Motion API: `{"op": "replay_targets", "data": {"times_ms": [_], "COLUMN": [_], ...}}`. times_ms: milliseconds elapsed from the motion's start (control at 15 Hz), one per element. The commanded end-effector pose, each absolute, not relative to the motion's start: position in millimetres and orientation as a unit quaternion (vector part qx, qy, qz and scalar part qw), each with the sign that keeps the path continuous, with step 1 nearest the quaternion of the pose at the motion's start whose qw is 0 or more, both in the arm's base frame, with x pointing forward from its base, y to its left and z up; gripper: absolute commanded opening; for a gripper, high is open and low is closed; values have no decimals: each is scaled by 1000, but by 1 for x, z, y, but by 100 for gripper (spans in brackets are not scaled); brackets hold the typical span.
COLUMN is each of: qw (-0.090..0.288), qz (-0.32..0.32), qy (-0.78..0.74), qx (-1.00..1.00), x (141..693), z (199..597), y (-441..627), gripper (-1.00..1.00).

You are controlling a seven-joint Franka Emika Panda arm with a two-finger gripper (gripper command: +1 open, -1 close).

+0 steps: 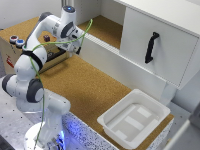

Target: Go towards the purple block and grasp it

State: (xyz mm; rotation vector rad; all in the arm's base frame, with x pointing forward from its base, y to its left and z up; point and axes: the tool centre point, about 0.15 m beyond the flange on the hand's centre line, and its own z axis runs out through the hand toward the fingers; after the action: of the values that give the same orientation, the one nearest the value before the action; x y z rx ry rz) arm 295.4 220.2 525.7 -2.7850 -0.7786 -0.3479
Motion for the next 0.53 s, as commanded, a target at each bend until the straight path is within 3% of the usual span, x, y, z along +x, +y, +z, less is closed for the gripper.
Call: {"op": "replay_targets", "data": {"times_ms": [0,467], "qw": [39,-11], "qz": [-57,-51], "qy": [-380,-521], "qx": [-922,-852], "x": [327,347], "z": [537,522], "y": [326,401], "gripper": [100,100]}}
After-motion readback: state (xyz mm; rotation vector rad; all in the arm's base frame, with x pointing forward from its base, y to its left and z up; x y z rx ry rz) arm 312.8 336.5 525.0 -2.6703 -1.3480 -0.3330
